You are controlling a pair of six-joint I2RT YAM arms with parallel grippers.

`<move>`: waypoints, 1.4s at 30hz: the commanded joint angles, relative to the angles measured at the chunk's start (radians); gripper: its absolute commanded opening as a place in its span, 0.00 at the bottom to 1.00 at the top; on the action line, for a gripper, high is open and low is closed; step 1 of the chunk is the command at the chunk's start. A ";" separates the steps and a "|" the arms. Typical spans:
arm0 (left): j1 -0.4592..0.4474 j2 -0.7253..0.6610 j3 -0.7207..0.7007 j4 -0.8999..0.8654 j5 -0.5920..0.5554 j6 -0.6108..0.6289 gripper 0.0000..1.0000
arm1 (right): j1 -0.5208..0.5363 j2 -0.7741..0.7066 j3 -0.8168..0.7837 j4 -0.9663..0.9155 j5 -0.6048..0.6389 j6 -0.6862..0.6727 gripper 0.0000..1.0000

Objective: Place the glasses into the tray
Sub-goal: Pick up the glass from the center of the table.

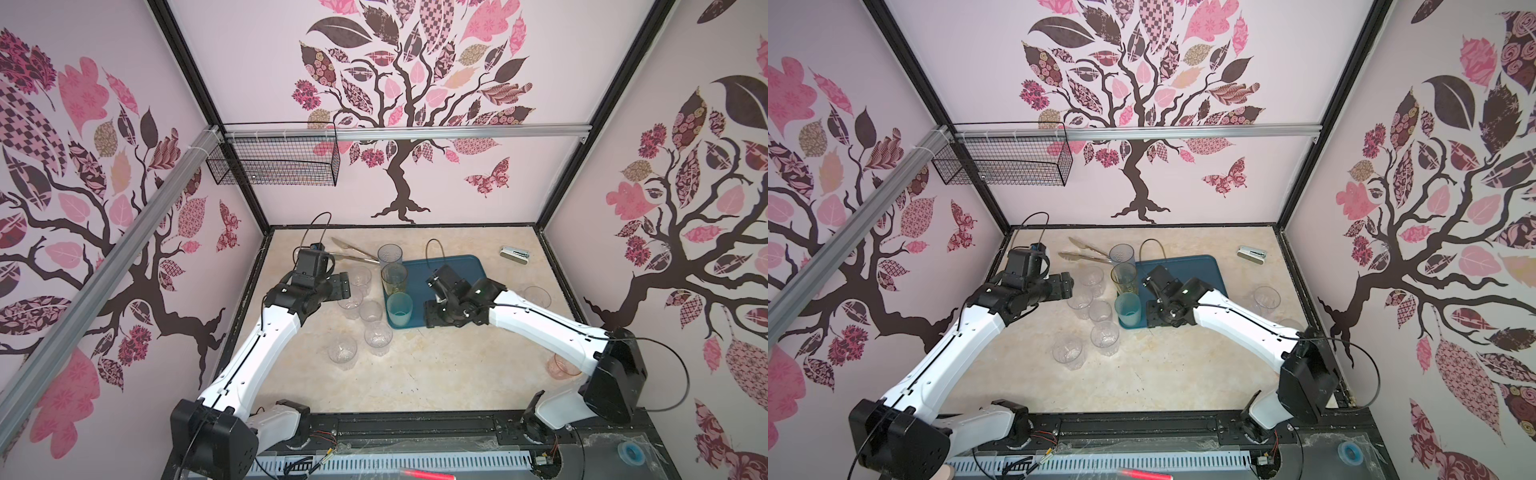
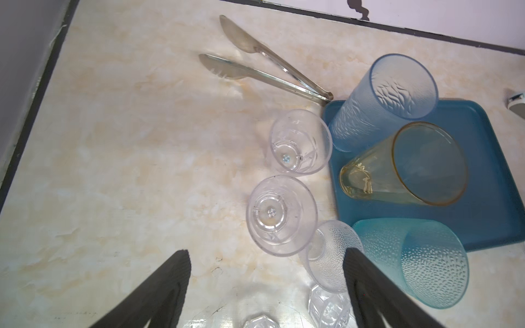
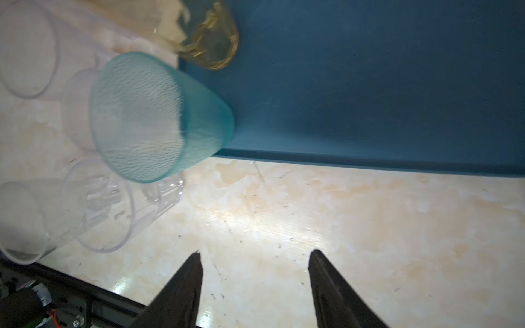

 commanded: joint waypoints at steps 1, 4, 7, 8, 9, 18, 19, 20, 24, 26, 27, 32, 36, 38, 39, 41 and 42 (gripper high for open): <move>0.002 -0.015 -0.047 -0.005 0.017 0.000 0.89 | 0.088 0.089 0.076 -0.039 0.019 0.017 0.60; 0.003 -0.014 -0.053 -0.007 0.030 0.005 0.89 | 0.127 0.152 0.135 -0.039 -0.012 0.008 0.58; 0.002 -0.012 -0.053 -0.012 0.038 0.015 0.89 | 0.142 0.204 0.165 -0.015 -0.041 0.016 0.56; 0.003 -0.011 -0.051 -0.015 0.043 0.019 0.89 | 0.142 0.224 0.177 -0.010 -0.054 0.018 0.54; 0.002 -0.012 -0.048 -0.019 0.045 0.023 0.89 | 0.144 0.243 0.192 -0.010 -0.058 0.016 0.53; 0.003 -0.038 -0.065 -0.015 0.071 0.031 0.89 | 0.154 0.367 0.260 0.013 -0.056 0.040 0.40; 0.002 -0.039 -0.068 -0.013 0.072 0.031 0.89 | 0.159 0.380 0.268 0.007 -0.048 0.040 0.39; 0.003 -0.041 -0.071 -0.012 0.073 0.031 0.89 | 0.164 0.396 0.279 -0.001 -0.037 0.039 0.37; 0.002 -0.040 -0.078 -0.004 0.077 0.031 0.89 | 0.185 0.425 0.300 -0.015 -0.016 0.036 0.29; 0.002 -0.037 -0.078 -0.002 0.082 0.030 0.89 | 0.189 0.428 0.299 -0.017 -0.012 0.039 0.25; 0.003 -0.035 -0.075 -0.002 0.085 0.030 0.88 | 0.189 0.429 0.299 -0.021 -0.012 0.040 0.22; 0.003 -0.030 -0.052 -0.021 0.082 0.032 0.88 | 0.190 0.409 0.292 -0.054 -0.006 0.029 0.15; 0.002 -0.030 -0.043 -0.028 0.078 0.029 0.88 | 0.190 0.370 0.259 -0.074 0.004 0.003 0.10; 0.003 -0.028 -0.041 -0.030 0.080 0.025 0.88 | 0.190 0.347 0.251 -0.086 -0.005 -0.014 0.07; 0.002 -0.027 -0.040 -0.033 0.080 0.024 0.88 | 0.191 0.331 0.248 -0.093 -0.013 -0.023 0.06; 0.003 -0.027 -0.033 -0.040 0.074 0.025 0.87 | 0.190 0.289 0.234 -0.099 -0.019 -0.042 0.05; 0.003 -0.027 -0.028 -0.042 0.069 0.026 0.87 | 0.190 0.267 0.226 -0.107 -0.017 -0.050 0.04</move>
